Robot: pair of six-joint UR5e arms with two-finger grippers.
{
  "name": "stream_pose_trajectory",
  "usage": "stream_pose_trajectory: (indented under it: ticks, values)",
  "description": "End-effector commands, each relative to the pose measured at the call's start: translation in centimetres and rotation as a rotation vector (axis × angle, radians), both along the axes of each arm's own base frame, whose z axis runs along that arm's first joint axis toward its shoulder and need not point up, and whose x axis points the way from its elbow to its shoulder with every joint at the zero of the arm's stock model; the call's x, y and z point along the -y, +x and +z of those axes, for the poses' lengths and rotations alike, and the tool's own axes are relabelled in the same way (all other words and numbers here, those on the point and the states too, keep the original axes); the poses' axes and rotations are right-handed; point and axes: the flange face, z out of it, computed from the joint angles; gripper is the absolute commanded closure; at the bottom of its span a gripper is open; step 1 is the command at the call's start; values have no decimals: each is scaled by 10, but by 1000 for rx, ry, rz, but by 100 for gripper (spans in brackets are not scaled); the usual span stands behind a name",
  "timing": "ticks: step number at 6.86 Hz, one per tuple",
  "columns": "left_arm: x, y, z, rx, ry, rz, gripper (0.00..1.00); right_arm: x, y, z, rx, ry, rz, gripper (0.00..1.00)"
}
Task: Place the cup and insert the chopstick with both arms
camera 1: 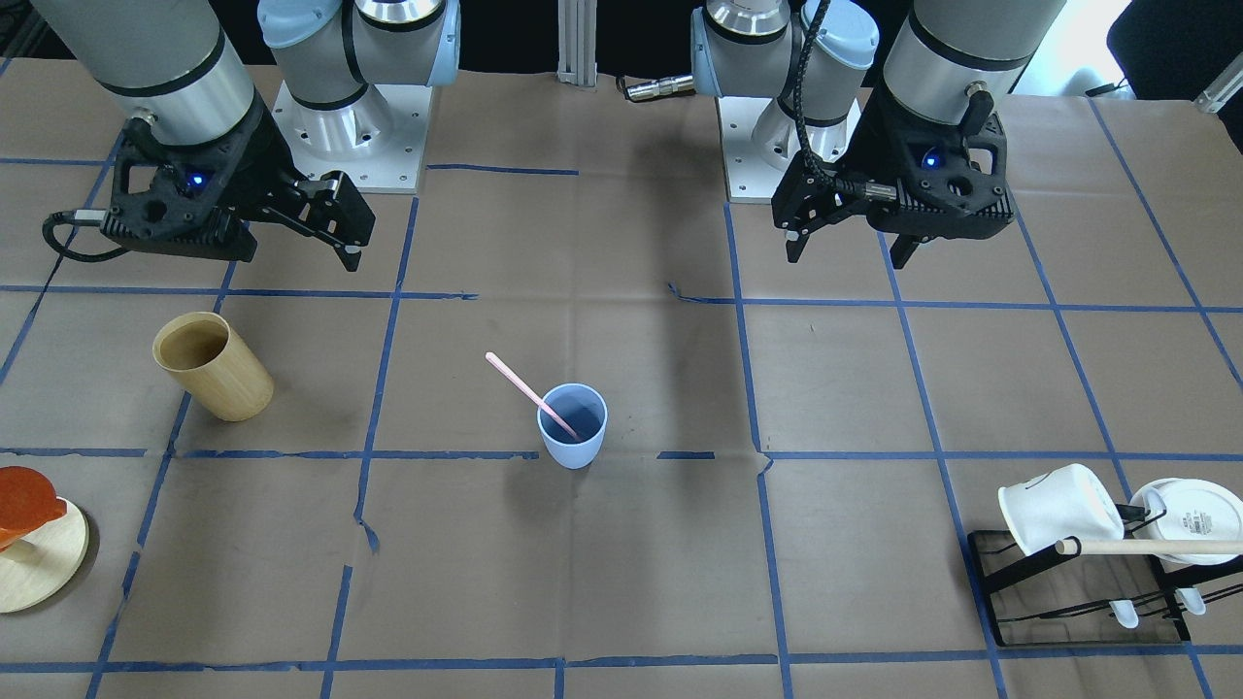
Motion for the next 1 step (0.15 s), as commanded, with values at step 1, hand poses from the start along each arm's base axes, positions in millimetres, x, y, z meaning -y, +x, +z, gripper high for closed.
stream_pose_trajectory:
  ticks: [1]
  values:
    - [4, 2, -2, 1, -1, -2, 0, 5, 0, -6, 2, 7, -2, 1]
